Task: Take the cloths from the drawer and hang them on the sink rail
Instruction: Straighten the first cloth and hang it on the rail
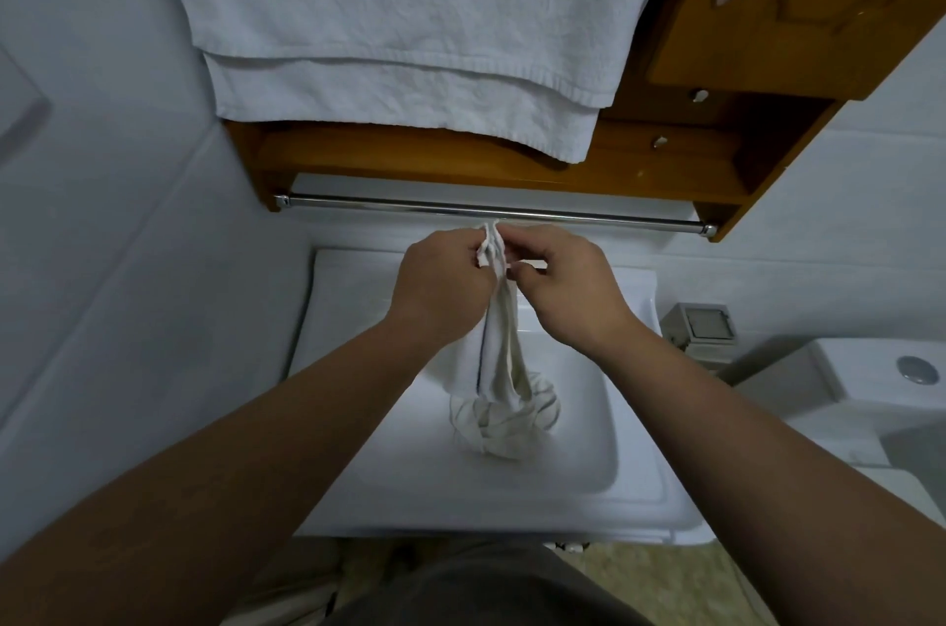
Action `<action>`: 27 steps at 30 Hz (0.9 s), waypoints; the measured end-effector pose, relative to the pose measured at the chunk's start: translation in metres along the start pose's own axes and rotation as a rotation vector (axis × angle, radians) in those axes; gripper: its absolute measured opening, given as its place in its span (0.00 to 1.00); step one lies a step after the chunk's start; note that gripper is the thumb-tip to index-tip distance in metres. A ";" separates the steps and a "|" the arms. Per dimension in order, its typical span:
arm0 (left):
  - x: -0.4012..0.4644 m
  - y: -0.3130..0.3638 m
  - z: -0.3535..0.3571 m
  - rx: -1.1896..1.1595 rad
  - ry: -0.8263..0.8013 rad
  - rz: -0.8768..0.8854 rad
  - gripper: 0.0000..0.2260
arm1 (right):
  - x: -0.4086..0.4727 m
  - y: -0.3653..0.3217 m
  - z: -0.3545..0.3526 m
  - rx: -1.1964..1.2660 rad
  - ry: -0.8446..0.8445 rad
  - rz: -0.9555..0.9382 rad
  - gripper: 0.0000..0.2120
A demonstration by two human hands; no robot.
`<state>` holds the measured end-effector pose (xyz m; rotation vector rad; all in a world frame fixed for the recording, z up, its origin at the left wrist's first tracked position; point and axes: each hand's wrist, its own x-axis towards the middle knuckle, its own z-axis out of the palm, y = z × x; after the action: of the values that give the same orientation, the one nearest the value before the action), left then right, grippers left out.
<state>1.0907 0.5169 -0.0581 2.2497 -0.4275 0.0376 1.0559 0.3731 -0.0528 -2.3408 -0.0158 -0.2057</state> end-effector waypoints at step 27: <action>-0.004 0.025 -0.039 -0.192 -0.239 -0.034 0.09 | 0.017 -0.018 -0.056 0.125 -0.365 0.020 0.04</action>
<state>1.0840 0.5322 -0.0150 2.0778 -0.4979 -0.2806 1.0628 0.3450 0.0016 -2.2219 -0.1794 0.2278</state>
